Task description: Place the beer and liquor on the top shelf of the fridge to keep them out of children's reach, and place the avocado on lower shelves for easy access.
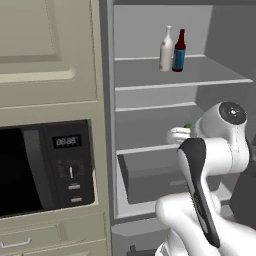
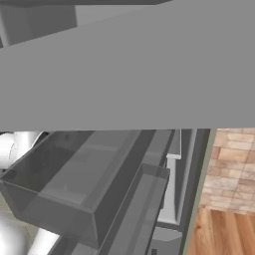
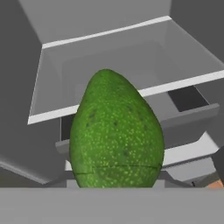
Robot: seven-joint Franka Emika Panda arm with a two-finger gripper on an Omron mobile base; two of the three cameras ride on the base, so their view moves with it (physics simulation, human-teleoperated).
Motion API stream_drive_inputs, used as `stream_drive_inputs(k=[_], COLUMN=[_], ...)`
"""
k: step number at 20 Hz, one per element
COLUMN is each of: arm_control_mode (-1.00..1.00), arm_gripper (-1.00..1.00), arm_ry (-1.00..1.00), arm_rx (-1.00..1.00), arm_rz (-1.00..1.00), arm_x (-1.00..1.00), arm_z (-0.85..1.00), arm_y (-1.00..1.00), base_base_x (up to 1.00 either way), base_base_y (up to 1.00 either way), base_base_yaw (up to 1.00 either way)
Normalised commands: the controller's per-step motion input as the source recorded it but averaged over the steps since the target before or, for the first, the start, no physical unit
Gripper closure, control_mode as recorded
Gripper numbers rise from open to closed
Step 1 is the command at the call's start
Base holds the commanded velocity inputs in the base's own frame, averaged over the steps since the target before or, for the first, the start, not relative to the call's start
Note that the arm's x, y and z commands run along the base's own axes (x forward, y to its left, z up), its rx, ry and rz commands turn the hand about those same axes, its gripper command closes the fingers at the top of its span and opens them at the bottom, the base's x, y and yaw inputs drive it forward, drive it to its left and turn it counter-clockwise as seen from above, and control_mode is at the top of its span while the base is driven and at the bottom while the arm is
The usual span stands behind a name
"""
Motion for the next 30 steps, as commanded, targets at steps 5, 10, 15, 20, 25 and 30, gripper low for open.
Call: stream_drive_inputs(k=[5,10,15,20,25,30], arm_control_mode=[-1.0,-1.0,-1.0,-1.0,-1.0,-1.0], arm_gripper=[1.0,1.0,1.0,1.0,1.0,1.0], arm_ry=[0.14,0.08,0.0,0.0,0.03,0.06], arm_rx=[0.0,0.0,0.0,0.0,0.0,0.0], arm_rz=[0.01,0.02,0.03,0.02,0.0,0.01], arm_x=[0.61,0.59,0.53,0.62,0.74,0.81], arm_z=[-0.37,-0.4,-0.31,-0.21,-0.14,-0.26], arm_y=[-0.06,-0.14,-0.23,-0.2,-0.07,-0.04], base_base_x=[0.0,0.0,0.0,0.0,0.0,0.0], base_base_y=[0.0,0.0,0.0,0.0,0.0,0.0], base_base_yaw=[0.0,0.0,0.0,0.0,0.0,0.0])
